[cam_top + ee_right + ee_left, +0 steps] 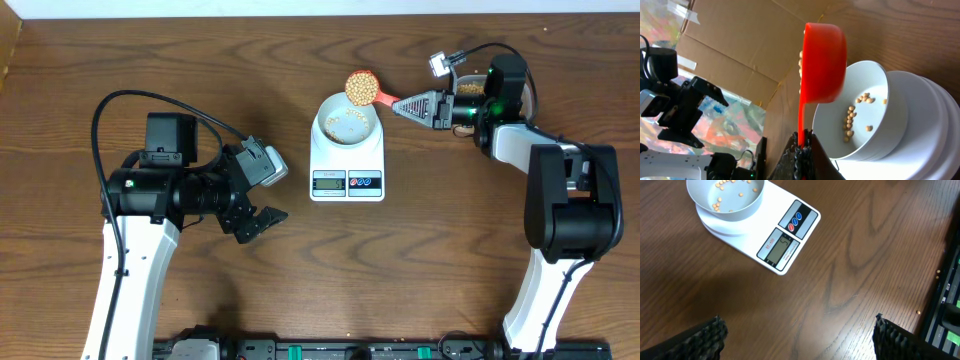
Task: Scoop item into bowl and weigh 50g on scale
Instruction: 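Tilt the red scoop further over the bowl to pour more soybeans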
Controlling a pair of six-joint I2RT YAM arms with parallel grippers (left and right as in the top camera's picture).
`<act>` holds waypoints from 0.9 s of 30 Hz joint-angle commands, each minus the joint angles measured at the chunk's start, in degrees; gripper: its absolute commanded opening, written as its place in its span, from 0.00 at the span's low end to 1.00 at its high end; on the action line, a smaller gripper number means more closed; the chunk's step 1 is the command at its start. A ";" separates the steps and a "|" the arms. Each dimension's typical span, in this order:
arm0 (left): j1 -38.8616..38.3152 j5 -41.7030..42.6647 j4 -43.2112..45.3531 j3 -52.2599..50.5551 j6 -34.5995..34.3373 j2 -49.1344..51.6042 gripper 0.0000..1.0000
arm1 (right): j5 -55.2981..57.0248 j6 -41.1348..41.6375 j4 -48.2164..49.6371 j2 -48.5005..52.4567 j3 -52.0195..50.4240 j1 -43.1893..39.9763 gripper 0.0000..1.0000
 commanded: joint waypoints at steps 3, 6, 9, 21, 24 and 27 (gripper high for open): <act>0.20 0.15 -0.20 0.92 0.79 0.28 0.95 | 0.46 -4.44 -1.77 0.07 0.07 0.59 0.01; 0.20 0.15 -0.20 0.92 0.79 0.28 0.95 | 0.68 -5.31 -2.64 0.07 0.07 0.59 0.01; 0.20 0.13 -0.20 0.92 0.79 0.28 0.95 | 0.68 -5.51 -2.64 0.07 0.07 0.61 0.01; 0.20 0.15 -0.20 0.92 0.79 0.28 0.95 | 2.40 -13.81 -6.51 0.07 0.07 0.66 0.01; 0.20 0.15 -0.20 0.92 0.79 0.28 0.95 | 3.58 -16.83 -9.09 0.07 0.07 0.63 0.01; 0.20 0.15 -0.20 0.92 0.79 0.28 0.95 | 3.89 -19.41 -11.72 0.07 0.07 0.63 0.01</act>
